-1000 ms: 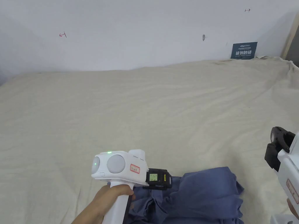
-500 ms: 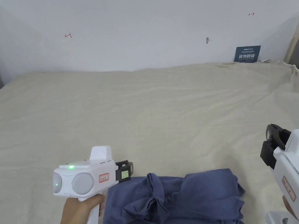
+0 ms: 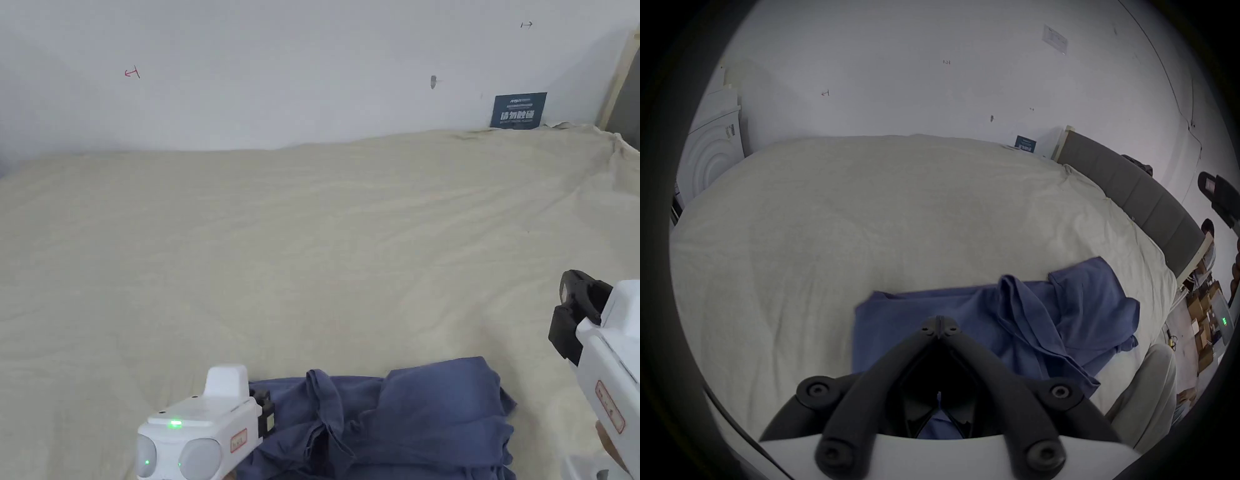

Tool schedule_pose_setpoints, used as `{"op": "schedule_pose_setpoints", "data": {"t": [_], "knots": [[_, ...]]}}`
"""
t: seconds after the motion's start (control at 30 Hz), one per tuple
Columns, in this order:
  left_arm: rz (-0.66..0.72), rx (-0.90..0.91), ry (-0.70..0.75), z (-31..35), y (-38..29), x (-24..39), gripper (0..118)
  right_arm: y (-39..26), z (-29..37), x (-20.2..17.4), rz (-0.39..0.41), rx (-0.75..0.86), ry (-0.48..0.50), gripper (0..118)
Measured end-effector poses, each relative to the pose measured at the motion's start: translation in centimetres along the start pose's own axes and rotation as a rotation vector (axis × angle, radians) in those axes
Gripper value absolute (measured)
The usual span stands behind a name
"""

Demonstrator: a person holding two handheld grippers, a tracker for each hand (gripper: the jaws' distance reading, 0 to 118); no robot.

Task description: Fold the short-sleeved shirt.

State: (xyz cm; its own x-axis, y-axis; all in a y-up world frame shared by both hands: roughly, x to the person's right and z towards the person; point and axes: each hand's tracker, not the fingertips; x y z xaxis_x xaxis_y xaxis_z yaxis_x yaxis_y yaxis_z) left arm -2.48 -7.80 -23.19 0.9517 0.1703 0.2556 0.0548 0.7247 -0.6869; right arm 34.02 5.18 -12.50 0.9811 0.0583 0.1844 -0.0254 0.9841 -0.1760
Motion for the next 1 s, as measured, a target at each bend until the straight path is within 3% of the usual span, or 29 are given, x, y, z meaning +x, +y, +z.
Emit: {"op": "schedule_pose_setpoints", "data": {"t": [0.5, 1.0], "knots": [[-0.100, -0.089, -0.085, -4.2, -2.4, 7.8, 0, -0.3, 0.6, 2.4, -0.003, -0.017, -0.051, 1], [-0.098, -0.097, -0.135, -3.6, -1.6, 8.4, 0, -0.1, 0.9, 2.1, -0.005, -0.011, -0.050, 1]]}}
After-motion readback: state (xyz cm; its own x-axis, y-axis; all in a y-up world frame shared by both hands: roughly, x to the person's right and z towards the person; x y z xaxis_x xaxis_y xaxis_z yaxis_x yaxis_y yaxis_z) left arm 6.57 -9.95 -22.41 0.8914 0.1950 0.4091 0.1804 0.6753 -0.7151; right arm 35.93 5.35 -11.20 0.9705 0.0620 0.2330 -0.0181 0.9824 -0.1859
